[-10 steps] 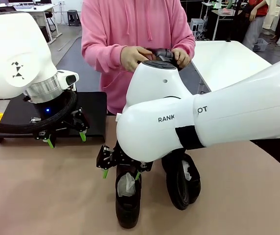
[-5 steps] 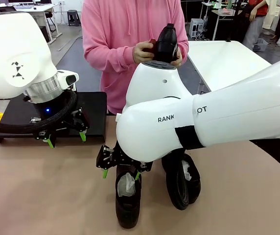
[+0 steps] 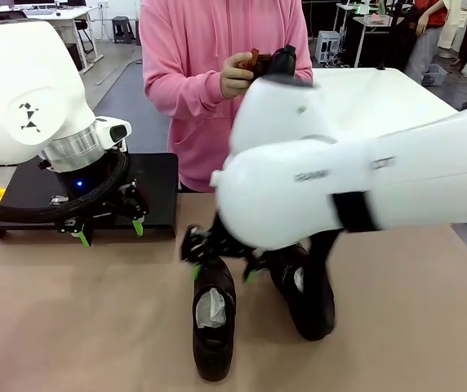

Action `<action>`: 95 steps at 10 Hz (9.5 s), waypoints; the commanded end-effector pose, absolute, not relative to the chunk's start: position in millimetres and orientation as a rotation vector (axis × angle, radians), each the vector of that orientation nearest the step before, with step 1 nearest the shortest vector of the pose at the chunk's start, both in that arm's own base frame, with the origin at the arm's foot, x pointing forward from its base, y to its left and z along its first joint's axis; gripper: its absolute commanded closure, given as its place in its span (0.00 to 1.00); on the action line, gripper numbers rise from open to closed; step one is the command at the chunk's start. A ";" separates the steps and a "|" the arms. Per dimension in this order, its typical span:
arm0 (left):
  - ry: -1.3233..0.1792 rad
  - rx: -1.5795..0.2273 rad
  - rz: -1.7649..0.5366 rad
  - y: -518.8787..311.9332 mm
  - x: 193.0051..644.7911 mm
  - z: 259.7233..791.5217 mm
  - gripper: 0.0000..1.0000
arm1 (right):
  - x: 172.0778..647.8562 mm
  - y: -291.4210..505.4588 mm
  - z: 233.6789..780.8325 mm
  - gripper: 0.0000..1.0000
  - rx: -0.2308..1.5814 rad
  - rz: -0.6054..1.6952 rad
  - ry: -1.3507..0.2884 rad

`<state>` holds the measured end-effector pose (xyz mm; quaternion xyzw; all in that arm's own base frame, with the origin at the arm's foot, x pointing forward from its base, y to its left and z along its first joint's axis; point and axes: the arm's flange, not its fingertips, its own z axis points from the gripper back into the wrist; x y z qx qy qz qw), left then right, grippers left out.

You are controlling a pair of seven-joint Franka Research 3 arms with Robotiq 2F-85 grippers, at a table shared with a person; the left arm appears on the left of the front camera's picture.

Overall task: Organize the shoes by placing them on the stand.
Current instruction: Place the Shoe from the middle of the table onto the Shoes Stand, then pick up one Shoe and place it in the middle of the table.

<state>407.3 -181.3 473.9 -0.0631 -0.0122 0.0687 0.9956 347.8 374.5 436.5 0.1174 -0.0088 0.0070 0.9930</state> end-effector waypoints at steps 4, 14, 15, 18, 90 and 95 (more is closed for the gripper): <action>-0.025 -0.126 0.138 -181.2 407.4 474.0 0.01 | 359.4 193.3 493.6 0.00 0.114 -0.349 -0.173; -0.123 -0.170 0.028 -281.6 327.7 407.1 0.01 | 365.2 106.2 484.0 0.00 0.072 -0.571 -0.152; -0.120 -0.161 -0.005 -286.7 326.3 400.6 0.01 | 365.2 106.2 484.0 0.00 0.072 -0.571 -0.152; -0.037 -0.138 -0.088 -290.4 317.5 379.8 0.01 | 365.2 106.2 484.0 0.00 0.072 -0.571 -0.152; -0.252 -0.297 -0.106 -189.6 444.4 524.2 0.43 | 264.2 39.3 515.9 0.00 0.207 -0.388 -0.062; -0.246 -0.307 -0.055 -167.6 439.7 523.6 0.43 | 266.5 42.8 525.1 0.00 0.186 -0.409 -0.070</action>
